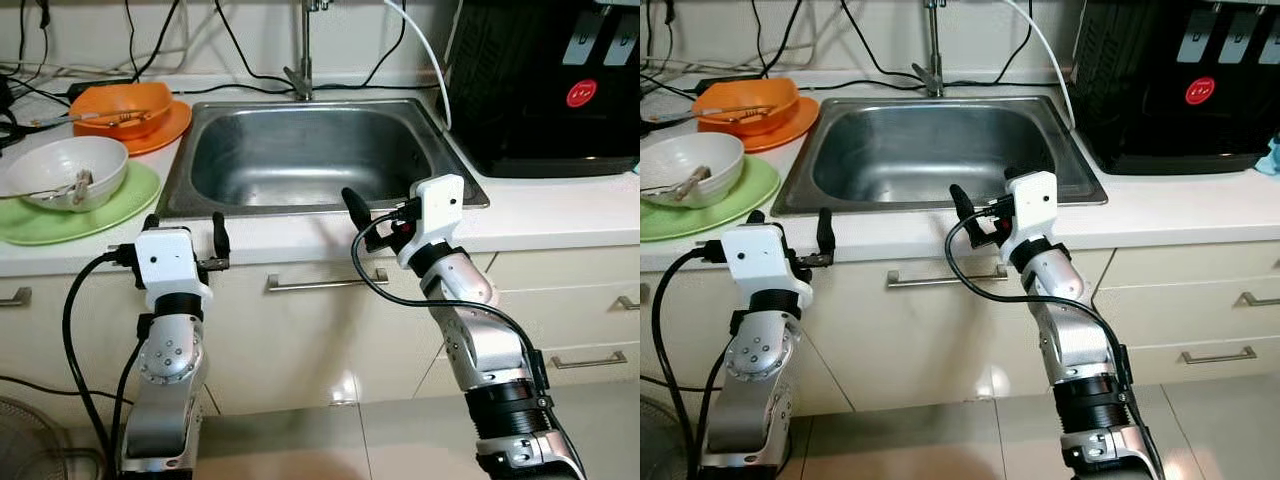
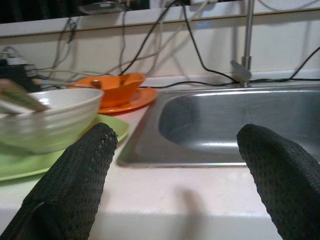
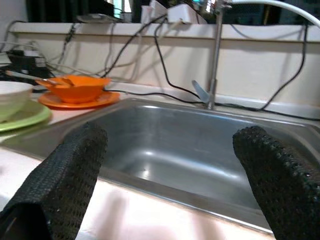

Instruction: Kitchen organization

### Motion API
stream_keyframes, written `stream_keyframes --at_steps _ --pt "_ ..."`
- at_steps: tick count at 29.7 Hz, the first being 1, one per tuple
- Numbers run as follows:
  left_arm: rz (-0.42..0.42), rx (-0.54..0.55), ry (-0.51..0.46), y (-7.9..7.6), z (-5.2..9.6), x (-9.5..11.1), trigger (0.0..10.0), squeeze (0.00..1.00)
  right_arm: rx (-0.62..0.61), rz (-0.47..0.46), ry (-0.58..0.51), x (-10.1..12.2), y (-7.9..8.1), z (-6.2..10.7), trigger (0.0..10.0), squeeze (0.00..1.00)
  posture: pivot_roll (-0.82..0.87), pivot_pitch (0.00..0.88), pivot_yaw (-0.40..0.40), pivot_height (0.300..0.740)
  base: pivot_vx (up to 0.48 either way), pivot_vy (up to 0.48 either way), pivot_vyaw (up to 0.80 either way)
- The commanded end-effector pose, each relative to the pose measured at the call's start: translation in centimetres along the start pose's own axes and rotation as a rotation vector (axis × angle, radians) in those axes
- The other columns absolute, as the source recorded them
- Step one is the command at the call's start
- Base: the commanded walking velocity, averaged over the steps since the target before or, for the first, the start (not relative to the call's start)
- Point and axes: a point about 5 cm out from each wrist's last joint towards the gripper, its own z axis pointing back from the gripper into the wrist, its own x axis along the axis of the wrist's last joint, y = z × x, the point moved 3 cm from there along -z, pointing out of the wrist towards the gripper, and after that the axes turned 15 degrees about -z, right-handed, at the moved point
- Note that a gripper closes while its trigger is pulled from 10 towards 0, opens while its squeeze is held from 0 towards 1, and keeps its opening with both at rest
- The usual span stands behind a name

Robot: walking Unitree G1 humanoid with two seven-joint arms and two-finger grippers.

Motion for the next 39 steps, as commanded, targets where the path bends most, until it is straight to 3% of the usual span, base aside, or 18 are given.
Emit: stream_keyframes --at_steps 1,6,22,34,39 --pt "-0.011 0.001 0.024 -0.1 -0.2 -0.3 10.0 0.0 -0.005 0.005 -0.008 0.2 -0.1 0.0 10.0 0.0 -0.05 0.0 0.017 0.74 0.0 0.0 0.0" --pt "-0.012 0.007 0.042 0.0 -0.3 -0.6 10.0 0.0 -0.005 0.007 -0.005 0.2 -0.1 -0.1 10.0 0.0 -0.04 0.0 0.014 0.74 0.0 0.052 0.0" --pt "-0.016 0.001 0.069 -0.1 -0.1 -1.0 10.0 0.0 -0.006 0.006 0.003 -0.1 -0.2 0.0 10.0 0.0 -0.04 0.0 0.016 0.74 0.0 0.378 0.0" --pt "-0.036 -0.024 0.029 -0.4 0.0 -0.5 10.0 0.0 -0.006 0.008 0.006 -0.2 -0.1 0.1 10.0 0.0 -0.04 0.0 0.016 0.74 0.0 0.023 0.0" --pt "-0.051 -0.054 -0.036 -0.7 0.0 0.6 10.0 0.0 -0.02 0.013 -0.003 -0.1 -0.4 0.2 10.0 0.0 -0.04 0.0 0.016 0.74 0.0 0.0 0.0"
